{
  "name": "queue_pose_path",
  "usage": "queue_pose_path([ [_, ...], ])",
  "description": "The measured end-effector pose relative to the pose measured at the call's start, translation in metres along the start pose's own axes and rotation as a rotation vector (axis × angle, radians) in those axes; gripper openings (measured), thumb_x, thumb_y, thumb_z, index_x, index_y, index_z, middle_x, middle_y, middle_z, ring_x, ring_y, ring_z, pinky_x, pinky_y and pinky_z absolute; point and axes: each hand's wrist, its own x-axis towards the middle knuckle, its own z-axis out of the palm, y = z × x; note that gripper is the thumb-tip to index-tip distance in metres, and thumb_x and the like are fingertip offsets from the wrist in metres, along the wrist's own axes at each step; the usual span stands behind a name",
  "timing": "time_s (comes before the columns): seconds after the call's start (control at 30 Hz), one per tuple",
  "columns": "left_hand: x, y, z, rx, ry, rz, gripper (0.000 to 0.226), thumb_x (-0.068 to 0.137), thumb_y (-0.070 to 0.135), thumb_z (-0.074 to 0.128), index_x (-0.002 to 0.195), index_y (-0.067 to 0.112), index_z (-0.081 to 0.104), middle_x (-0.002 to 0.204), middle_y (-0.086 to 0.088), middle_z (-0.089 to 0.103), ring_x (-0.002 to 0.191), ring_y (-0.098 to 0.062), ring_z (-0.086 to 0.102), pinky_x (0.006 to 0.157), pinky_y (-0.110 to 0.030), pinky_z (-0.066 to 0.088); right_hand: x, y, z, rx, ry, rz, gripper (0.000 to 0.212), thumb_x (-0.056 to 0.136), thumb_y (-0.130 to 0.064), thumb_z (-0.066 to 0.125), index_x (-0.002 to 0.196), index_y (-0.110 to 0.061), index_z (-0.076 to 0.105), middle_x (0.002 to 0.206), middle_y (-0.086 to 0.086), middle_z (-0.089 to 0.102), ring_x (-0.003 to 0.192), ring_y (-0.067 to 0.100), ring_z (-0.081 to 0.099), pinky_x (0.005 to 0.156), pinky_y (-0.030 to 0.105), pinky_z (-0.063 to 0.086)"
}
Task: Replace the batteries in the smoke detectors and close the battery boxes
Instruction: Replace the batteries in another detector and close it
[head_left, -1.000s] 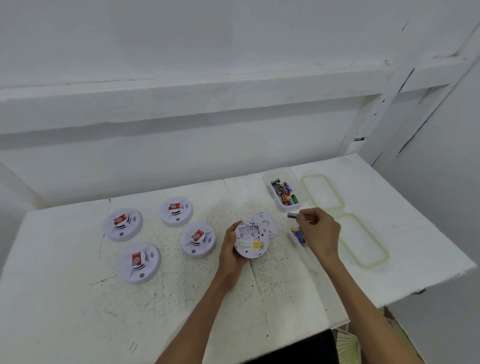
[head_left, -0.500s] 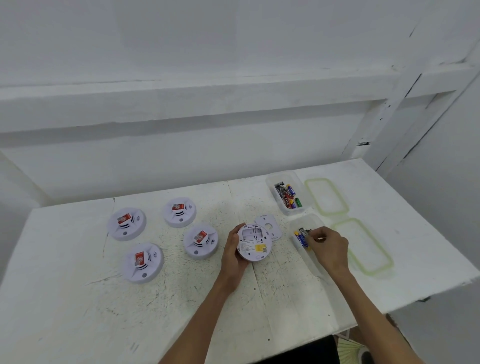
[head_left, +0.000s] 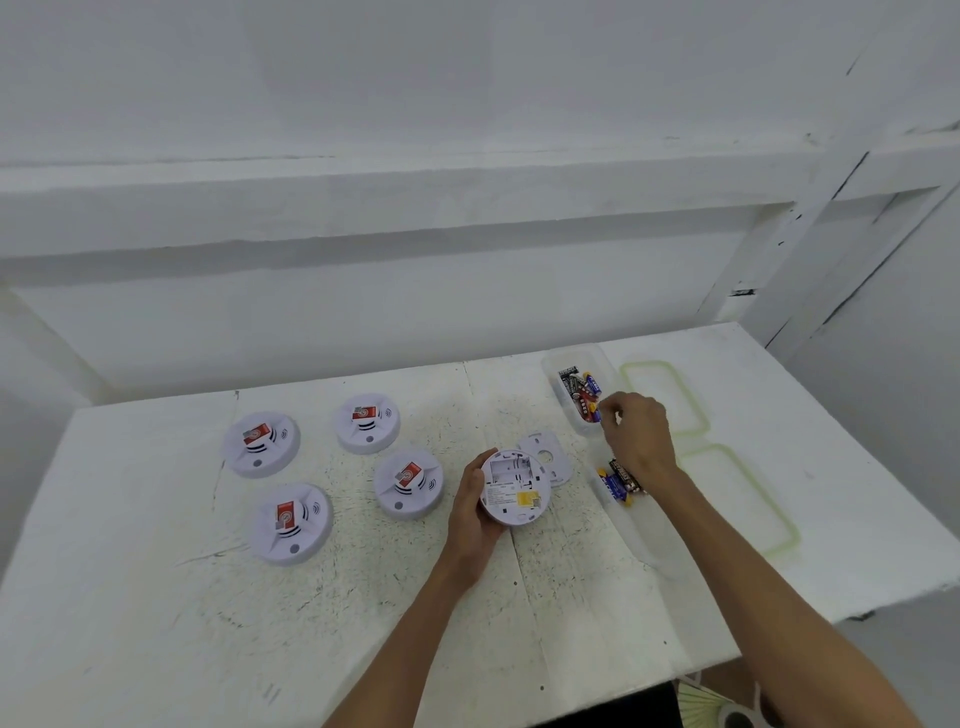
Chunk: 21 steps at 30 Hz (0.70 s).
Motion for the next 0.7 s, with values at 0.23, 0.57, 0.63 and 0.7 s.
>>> queue_pose_path([
  [0.23,0.004,-0.002,-0.001,0.007,0.005,-0.006,0.047,0.108,0.032,0.036,0.146,0.008,0.050,0.143,-0.016,0.062,0.134,-0.037,0.058,0.108,-0.057,0.050,0.053,0.013,0.016,-0.290,-0.399,0.037,0.035,0.093,-0.001,0.045,0.119,-0.010,0.067,0.110,0.021,0.065,0.075,0.027,0.057,0.067,0.031,0.047],
  [0.57,0.009,-0.005,-0.002,0.050,-0.004,0.007,0.046,0.110,0.033,0.035,0.147,0.009,0.049,0.143,-0.015,0.062,0.134,-0.036,0.057,0.112,-0.064,0.043,0.079,0.003,0.031,-0.463,-0.517,0.126,0.018,0.087,-0.016,0.056,0.074,-0.010,0.046,0.069,0.006,0.042,0.053,0.014,0.030,0.048,0.024,0.028],
  [0.63,0.010,-0.004,-0.001,0.055,0.000,0.013,0.047,0.110,0.035,0.039,0.147,0.008,0.049,0.144,-0.015,0.061,0.135,-0.036,0.057,0.112,-0.064,0.043,0.079,0.001,0.029,-0.419,-0.502,0.139,0.025,0.082,-0.018,0.063,0.068,-0.011,0.044,0.068,0.006,0.042,0.054,0.015,0.034,0.047,0.024,0.028],
  [0.7,0.010,-0.003,-0.001,0.058,-0.001,0.021,0.051,0.106,0.038,0.041,0.148,0.008,0.048,0.145,-0.016,0.061,0.135,-0.037,0.057,0.112,-0.064,0.044,0.079,0.000,0.026,-0.344,-0.452,0.148,0.012,0.078,-0.016,0.068,0.080,-0.006,0.061,0.080,0.011,0.061,0.066,0.020,0.054,0.051,0.024,0.039],
])
